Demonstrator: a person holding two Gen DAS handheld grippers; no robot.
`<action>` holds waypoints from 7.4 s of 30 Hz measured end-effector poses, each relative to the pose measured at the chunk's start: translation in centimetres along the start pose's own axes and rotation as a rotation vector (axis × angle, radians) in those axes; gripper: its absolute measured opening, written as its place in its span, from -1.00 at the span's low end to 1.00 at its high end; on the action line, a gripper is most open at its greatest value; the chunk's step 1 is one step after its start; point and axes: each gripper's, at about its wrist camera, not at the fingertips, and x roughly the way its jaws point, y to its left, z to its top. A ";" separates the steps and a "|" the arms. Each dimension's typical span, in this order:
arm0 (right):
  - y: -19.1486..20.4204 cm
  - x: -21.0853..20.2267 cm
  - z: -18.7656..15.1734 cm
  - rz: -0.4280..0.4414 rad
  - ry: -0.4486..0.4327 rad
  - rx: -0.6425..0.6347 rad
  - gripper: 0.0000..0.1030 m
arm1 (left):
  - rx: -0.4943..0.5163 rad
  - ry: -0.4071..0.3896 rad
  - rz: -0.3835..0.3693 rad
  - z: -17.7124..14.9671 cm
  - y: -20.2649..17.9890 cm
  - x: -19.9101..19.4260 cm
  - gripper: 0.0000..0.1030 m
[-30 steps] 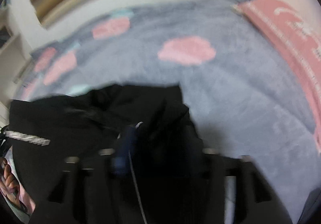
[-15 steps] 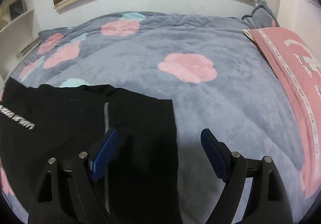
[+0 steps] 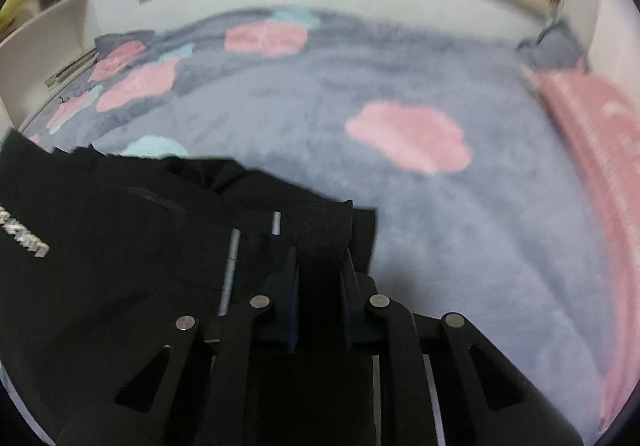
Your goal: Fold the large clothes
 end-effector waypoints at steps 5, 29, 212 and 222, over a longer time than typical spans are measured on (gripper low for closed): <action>-0.9 -6.1 3.3 -0.154 -0.172 0.029 -0.72 | -0.047 -0.223 -0.013 2.2 -0.7 -7.1 -0.89; -0.5 10.9 3.5 -0.207 0.178 0.077 -0.44 | -0.167 -0.012 0.266 1.6 4.8 6.6 -0.67; -3.8 7.9 -5.5 0.596 0.283 0.394 0.59 | -0.335 0.280 -0.270 -4.8 5.3 8.2 -0.02; -1.1 -3.8 -3.6 0.532 0.077 0.249 -0.33 | -0.232 0.059 -0.331 -5.1 -0.6 -1.5 -0.60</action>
